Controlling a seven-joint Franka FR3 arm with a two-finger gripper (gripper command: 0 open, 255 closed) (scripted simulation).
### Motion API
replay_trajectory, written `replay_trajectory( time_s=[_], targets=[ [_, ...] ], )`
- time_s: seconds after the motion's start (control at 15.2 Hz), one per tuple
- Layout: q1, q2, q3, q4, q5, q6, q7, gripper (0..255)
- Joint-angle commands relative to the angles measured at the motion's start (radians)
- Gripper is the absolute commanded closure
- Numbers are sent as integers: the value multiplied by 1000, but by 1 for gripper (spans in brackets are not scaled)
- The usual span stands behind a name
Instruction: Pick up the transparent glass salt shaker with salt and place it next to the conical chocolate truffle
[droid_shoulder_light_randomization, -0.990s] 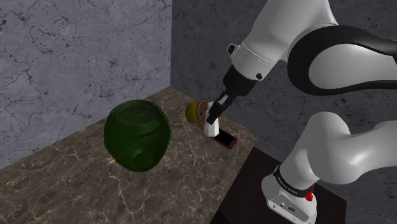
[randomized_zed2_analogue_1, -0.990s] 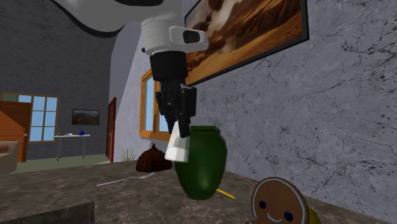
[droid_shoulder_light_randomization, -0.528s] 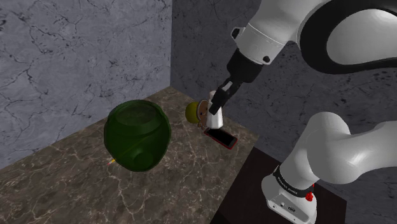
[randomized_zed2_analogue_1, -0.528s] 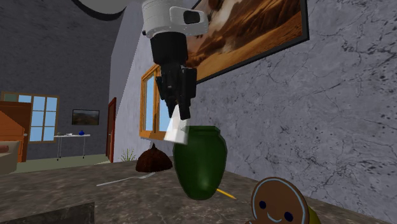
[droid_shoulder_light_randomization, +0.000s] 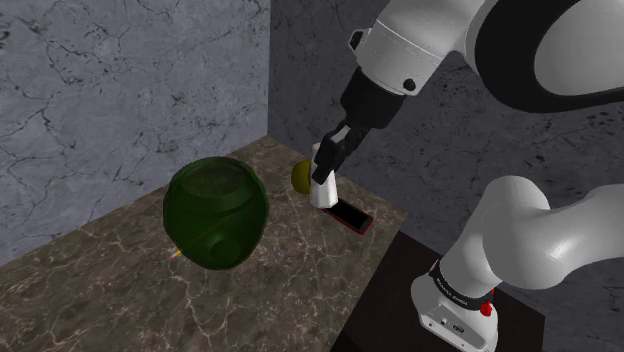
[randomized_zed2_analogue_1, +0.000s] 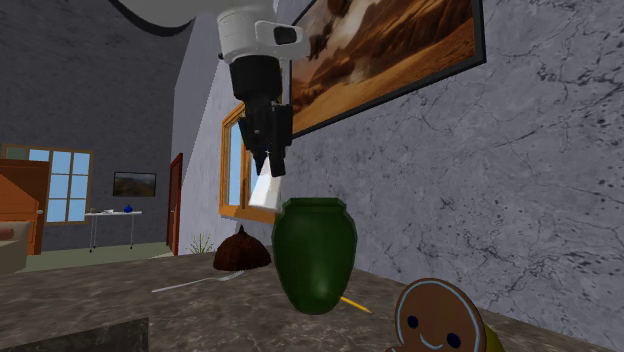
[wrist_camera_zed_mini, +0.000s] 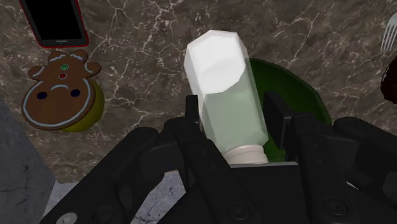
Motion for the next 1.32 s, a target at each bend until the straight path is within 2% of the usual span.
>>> replay_trajectory(
  time_s=[0.0,0.4,0.73,1.06,1.25],
  targets=[
    [5,45,57,38,17,18,53,255],
    [-13,194,214,171,27,68,194,255],
    [-60,337,359,309,-12,99,325,255],
    [-138,512,535,472,-118,116,485,255],
    [-199,654,671,586,-245,114,615,255]
  ],
)
